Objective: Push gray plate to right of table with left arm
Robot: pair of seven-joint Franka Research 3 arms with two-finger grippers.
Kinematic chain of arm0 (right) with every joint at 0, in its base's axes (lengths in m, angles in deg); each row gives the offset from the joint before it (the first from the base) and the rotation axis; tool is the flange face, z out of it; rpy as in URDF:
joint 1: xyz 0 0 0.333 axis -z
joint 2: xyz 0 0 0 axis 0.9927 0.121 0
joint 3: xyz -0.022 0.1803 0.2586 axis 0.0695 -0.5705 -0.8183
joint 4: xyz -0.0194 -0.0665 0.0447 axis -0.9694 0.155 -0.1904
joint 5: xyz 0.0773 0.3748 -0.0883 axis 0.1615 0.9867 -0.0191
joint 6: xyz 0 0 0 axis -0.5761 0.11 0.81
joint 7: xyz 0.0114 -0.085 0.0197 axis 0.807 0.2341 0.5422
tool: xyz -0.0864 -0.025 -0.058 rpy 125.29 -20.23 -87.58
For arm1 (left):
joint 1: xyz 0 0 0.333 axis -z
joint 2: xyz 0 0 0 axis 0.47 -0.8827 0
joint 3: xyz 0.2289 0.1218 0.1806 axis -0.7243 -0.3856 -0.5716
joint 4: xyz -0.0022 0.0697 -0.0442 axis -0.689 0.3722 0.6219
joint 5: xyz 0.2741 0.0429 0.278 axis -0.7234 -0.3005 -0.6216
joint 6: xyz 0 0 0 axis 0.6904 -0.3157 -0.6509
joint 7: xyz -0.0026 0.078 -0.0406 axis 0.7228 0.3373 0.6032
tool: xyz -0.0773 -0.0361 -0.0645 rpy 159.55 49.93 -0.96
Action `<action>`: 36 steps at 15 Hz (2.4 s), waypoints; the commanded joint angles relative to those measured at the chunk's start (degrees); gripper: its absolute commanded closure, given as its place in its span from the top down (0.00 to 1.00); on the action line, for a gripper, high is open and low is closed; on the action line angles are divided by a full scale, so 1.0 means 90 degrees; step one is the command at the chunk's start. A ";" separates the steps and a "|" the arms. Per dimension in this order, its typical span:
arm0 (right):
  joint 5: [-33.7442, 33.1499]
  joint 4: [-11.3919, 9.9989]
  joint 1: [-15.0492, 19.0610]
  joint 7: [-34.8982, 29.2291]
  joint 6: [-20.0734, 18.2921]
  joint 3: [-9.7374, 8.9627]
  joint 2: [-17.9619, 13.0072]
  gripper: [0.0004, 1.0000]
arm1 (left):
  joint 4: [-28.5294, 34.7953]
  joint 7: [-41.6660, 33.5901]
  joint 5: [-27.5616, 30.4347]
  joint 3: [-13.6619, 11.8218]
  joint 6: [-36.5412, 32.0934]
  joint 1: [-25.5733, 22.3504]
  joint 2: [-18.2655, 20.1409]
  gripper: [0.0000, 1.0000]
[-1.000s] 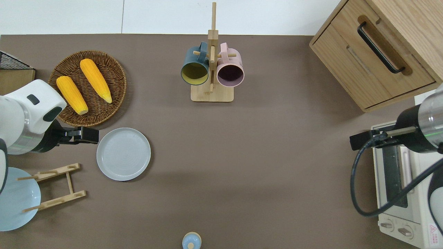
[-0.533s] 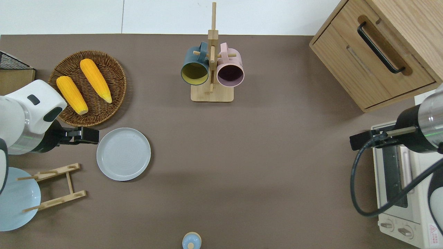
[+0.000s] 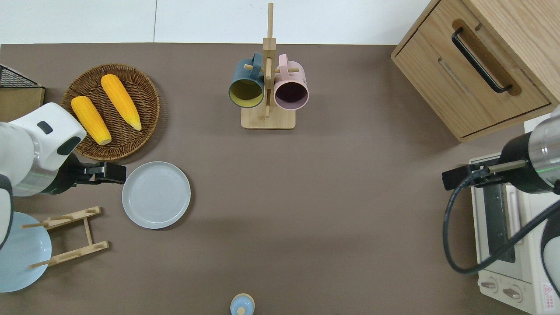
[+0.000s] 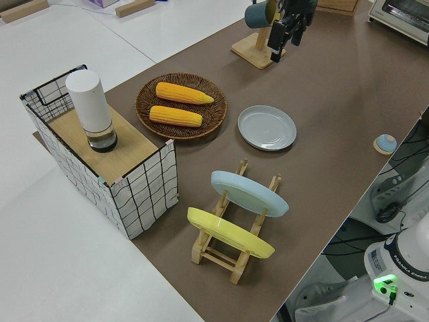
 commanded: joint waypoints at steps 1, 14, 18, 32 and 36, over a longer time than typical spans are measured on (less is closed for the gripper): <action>0.0065 0.0051 0.0128 -0.0006 -0.0095 -0.0096 -0.0019 0.98 | 0.0176 0.0003 0.0065 -0.0004 -0.0009 -0.0040 0.0034 1.00; 0.0065 0.0051 0.0128 -0.0006 -0.0095 -0.0086 -0.0019 0.98 | 0.0839 -0.0133 -0.0003 -0.0004 0.1563 -0.0099 -0.0679 0.99; 0.0065 0.0051 0.0128 -0.0006 -0.0095 -0.0086 -0.0019 0.98 | 0.1016 -0.0689 -0.0013 -0.0014 0.1817 -0.0303 -0.0708 0.99; 0.0065 0.0051 0.0128 -0.0006 -0.0095 -0.0096 -0.0019 0.98 | 0.2567 -0.1891 -0.0345 -0.0024 0.3319 -0.0646 -0.0533 0.99; 0.0065 0.0051 0.0128 -0.0006 -0.0095 -0.0086 -0.0019 0.98 | 0.3328 -0.1891 -0.0375 -0.0053 0.4207 -0.0763 -0.0504 0.99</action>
